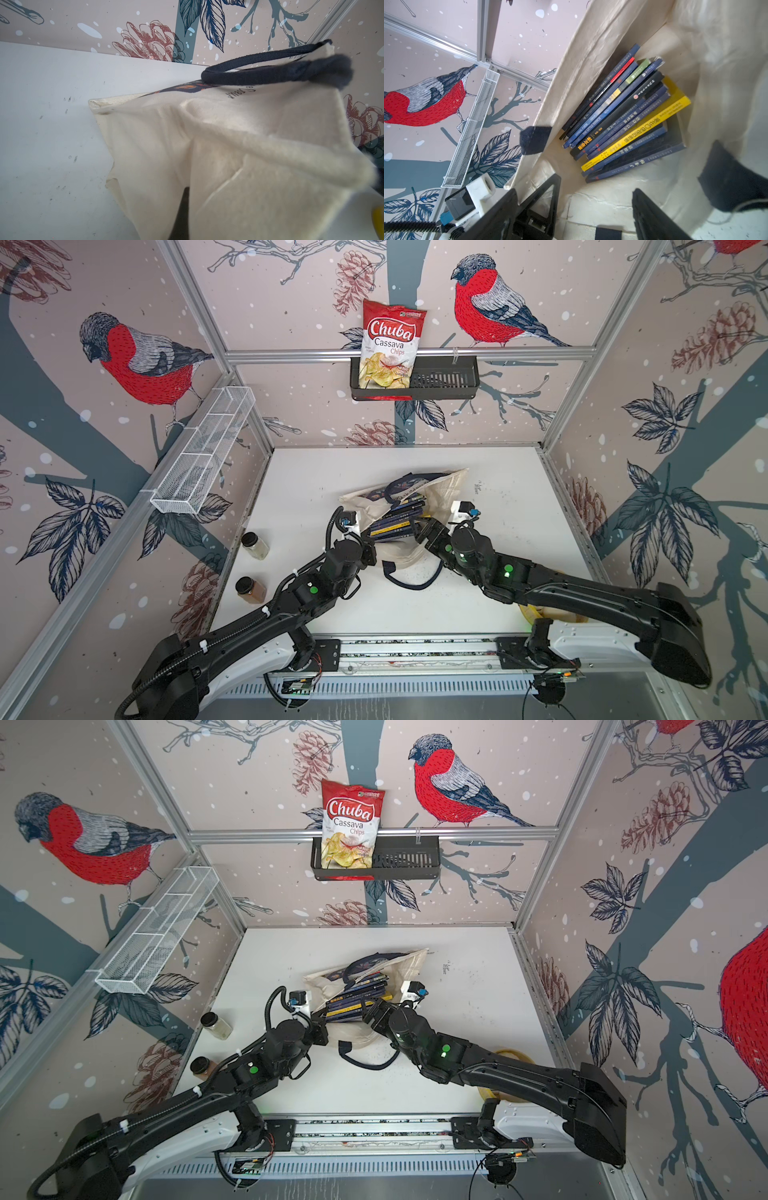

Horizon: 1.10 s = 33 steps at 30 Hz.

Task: Take out the books from the canvas bag
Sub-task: Adjust the canvas bag at the center of the board, then pick up the book from the canvas bag.

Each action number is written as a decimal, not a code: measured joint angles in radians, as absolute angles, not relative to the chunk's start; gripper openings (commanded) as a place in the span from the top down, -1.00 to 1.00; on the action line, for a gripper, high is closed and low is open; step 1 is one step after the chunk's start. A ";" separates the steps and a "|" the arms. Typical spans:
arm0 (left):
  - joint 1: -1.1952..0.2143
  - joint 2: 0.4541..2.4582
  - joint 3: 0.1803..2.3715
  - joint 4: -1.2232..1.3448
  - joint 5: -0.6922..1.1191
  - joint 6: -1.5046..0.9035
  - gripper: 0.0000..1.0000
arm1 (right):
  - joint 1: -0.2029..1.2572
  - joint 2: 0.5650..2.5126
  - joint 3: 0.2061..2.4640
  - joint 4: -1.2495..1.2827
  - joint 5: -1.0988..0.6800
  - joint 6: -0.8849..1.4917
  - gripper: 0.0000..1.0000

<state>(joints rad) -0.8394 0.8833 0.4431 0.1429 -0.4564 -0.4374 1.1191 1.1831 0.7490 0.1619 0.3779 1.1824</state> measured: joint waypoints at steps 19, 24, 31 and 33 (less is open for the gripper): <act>-0.840 0.852 0.497 -0.001 -0.573 -0.503 1.00 | 1.101 1.502 0.784 0.284 0.206 1.288 -0.46; -0.841 0.804 0.447 -0.004 -0.599 -0.553 1.00 | 1.073 1.540 0.785 0.284 0.202 1.318 -0.45; -0.841 0.817 0.467 -0.007 -0.625 -0.546 1.00 | 1.040 1.567 0.776 0.301 0.178 1.341 -0.41; -0.841 0.858 0.500 -0.010 -0.620 -0.526 1.00 | 1.042 1.570 0.766 0.307 0.170 1.347 -0.41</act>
